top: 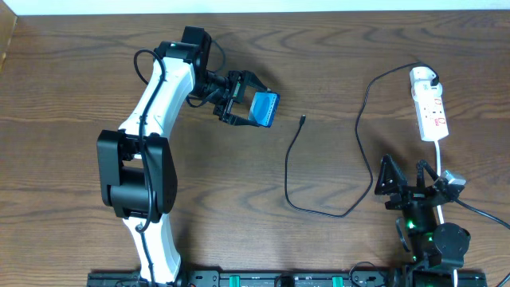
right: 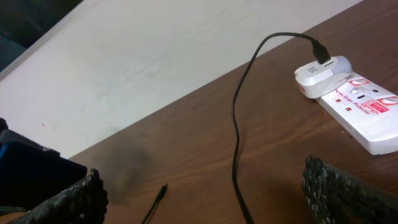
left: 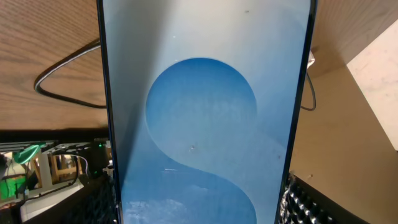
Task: Plug charger to phone and switch on socket
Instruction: 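Move the right gripper toward the phone held by the left gripper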
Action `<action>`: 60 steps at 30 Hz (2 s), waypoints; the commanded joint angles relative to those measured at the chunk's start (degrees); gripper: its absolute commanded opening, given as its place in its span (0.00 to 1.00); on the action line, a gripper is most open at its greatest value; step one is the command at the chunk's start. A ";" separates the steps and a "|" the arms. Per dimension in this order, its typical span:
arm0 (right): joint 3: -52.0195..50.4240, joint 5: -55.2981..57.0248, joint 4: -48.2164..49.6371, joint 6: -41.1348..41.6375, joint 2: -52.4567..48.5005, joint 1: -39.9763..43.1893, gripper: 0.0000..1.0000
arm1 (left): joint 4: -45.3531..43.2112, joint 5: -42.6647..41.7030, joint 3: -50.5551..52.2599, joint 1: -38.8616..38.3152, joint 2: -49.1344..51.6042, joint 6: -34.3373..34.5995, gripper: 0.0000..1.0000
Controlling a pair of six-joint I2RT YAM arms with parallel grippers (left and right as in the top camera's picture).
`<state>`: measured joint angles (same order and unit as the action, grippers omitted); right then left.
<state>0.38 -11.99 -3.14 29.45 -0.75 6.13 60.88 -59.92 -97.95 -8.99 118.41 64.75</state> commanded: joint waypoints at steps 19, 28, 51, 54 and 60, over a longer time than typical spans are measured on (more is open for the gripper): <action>3.43 -6.82 0.59 -0.81 -4.33 -0.17 0.99 | 0.15 -2.67 -0.46 0.46 -1.31 0.96 0.73; 22.43 -13.27 -3.30 -5.07 -31.43 -0.11 0.99 | 0.15 -2.67 -0.46 0.46 -1.31 0.94 0.73; 66.53 -17.22 -37.46 -20.96 -73.11 -0.15 0.99 | 0.13 -2.60 -0.44 0.46 -1.31 0.94 0.73; 66.51 -24.79 -31.95 -20.87 -73.94 -1.27 0.99 | 0.09 -2.36 -0.46 0.46 -1.31 0.96 0.73; 66.51 -20.33 -23.12 -11.82 -75.97 -9.27 0.90 | -0.31 2.91 -0.44 0.44 -1.31 2.01 0.73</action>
<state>65.76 -33.06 -29.28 11.16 -75.40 1.28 60.40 -59.13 -97.95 -8.99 118.41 65.87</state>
